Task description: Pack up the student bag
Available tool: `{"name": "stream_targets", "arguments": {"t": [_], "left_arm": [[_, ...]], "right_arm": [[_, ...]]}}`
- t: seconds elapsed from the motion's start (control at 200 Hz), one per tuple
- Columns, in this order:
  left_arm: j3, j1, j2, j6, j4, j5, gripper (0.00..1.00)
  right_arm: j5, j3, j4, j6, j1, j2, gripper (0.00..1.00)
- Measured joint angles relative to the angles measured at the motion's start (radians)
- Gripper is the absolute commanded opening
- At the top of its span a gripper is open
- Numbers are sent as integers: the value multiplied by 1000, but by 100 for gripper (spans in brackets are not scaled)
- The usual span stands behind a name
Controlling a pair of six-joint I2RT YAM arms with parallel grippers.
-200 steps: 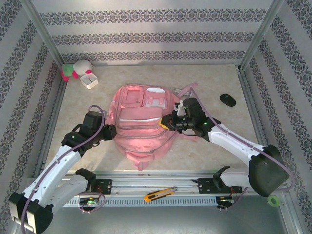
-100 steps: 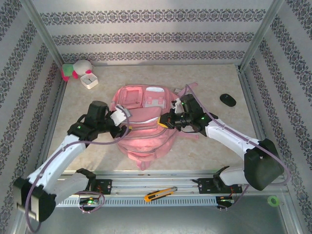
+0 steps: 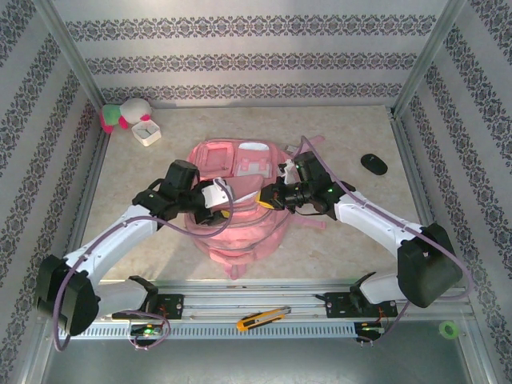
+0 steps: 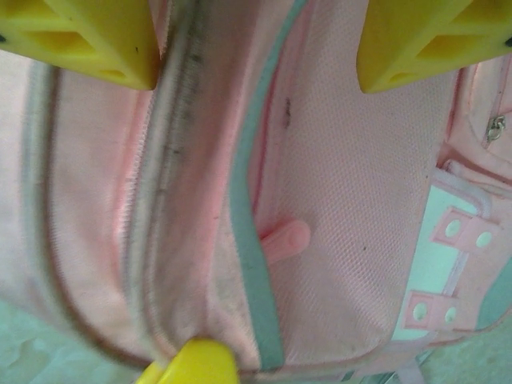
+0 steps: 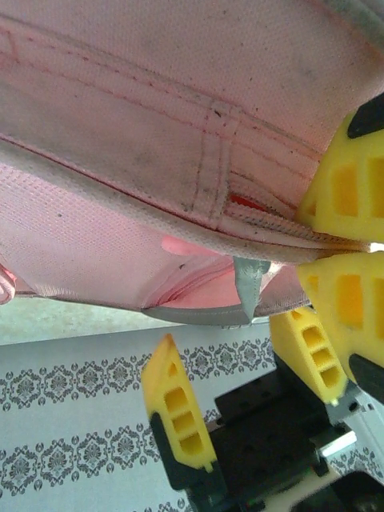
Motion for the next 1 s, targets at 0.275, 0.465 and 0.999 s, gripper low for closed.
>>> {"name": "stream_targets", "arguments": {"t": [0.275, 0.465, 0.999], "left_arm": [[13, -9, 18, -5, 45, -83, 52], [13, -9, 3, -34, 108, -115, 29], [64, -10, -89, -206, 30, -271, 2]], "right_arm": [[7, 1, 0, -6, 0, 0, 14], [10, 5, 0, -24, 0, 0, 33], [249, 258, -435, -528, -278, -34, 74]]}}
